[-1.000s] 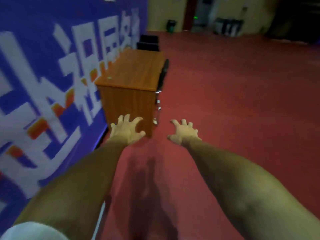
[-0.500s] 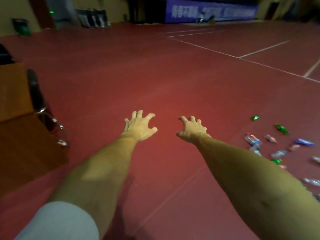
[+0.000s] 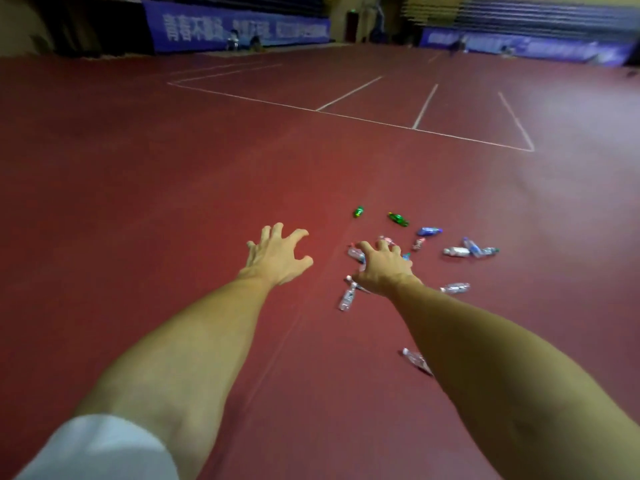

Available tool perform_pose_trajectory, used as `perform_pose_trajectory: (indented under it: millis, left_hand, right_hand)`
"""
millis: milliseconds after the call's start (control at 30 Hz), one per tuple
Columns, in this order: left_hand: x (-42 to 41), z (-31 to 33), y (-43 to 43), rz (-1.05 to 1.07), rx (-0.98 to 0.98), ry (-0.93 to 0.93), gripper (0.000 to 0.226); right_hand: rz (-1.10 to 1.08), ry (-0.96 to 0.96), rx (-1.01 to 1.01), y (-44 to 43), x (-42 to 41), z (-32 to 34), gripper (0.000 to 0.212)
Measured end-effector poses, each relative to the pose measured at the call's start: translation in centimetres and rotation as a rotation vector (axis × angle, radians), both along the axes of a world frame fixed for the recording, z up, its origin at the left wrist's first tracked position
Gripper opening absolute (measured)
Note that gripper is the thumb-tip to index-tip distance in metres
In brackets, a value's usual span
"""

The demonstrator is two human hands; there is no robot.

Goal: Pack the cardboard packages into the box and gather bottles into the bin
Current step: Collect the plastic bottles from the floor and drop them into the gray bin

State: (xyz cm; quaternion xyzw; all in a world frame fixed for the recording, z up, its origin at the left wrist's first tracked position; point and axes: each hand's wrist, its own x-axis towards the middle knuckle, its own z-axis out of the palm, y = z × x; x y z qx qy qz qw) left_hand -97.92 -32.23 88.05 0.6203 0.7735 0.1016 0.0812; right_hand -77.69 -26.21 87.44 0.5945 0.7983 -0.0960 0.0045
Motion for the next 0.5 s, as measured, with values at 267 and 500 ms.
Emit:
perform_pose_trajectory:
  millis: [267, 500]
  left_hand:
    - [10.3, -2.6, 13.3, -0.240, -0.031, 0.047, 0.062]
    - [14.0, -4.9, 27.2, -0.336, -0.032, 0.019, 0.061]
  right_hand:
    - [-0.214, -0.017, -0.021, 8.6, 11.4, -2.1, 0.064]
    - [-0.294, 0.002, -0.028, 20.2, 14.3, -5.0, 0.066]
